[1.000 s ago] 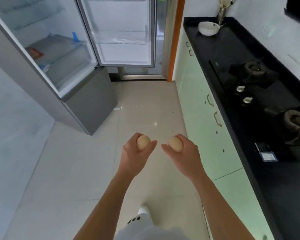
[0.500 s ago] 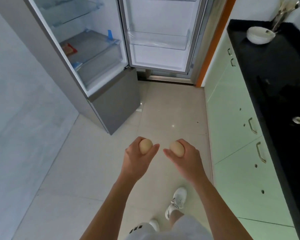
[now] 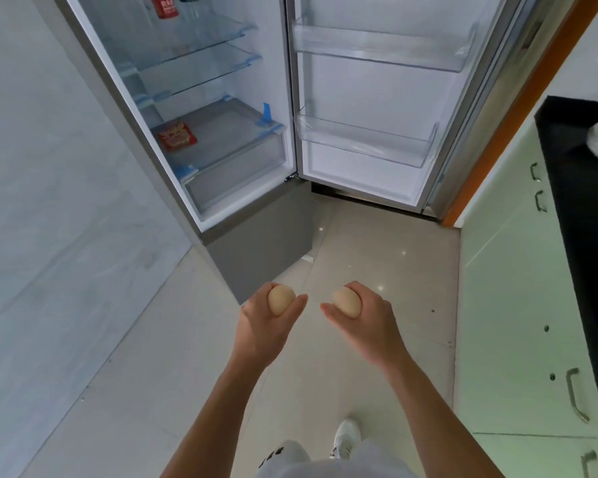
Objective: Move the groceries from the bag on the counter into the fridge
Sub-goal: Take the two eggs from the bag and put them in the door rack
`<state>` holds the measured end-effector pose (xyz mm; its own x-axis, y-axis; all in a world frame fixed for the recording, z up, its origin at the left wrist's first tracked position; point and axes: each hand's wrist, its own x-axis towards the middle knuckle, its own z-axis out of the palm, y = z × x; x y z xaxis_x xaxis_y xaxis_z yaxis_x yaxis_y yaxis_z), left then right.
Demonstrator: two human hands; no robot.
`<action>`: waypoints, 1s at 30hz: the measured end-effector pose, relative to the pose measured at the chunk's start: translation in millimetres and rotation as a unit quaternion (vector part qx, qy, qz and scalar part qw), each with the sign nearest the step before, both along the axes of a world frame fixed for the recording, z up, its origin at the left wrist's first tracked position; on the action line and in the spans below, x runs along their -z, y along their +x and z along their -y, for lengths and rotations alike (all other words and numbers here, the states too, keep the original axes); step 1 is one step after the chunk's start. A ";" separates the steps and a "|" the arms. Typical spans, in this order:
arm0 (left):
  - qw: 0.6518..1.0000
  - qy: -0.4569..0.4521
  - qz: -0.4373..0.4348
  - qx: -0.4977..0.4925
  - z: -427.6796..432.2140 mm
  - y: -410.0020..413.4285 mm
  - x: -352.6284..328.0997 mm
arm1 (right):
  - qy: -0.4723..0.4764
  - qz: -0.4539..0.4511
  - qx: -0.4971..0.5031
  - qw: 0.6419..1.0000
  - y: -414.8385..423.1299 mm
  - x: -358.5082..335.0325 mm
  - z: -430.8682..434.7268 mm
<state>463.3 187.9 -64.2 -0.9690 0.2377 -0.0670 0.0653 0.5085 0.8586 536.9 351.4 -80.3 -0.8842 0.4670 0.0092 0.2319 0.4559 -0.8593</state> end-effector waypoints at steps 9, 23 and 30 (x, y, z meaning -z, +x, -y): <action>0.998 -0.006 -0.010 -0.057 -54.5 -62.7 -3.7 | -0.006 0.004 -0.044 0.999 -84.9 8.9 -61.1; 0.993 0.024 0.009 -0.114 -67.5 -198.7 13.2 | -0.012 0.014 -0.102 0.995 -237.0 15.6 -78.7; 0.994 0.029 0.029 -0.100 -70.2 -311.6 4.8 | -0.010 0.029 -0.092 0.995 -348.9 5.0 -78.9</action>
<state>151.7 258.1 -69.0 -0.9923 0.0462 -0.1152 -0.0818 0.4551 0.8867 187.9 430.3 -85.3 -0.9534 0.2972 -0.0513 0.1952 0.4785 -0.8561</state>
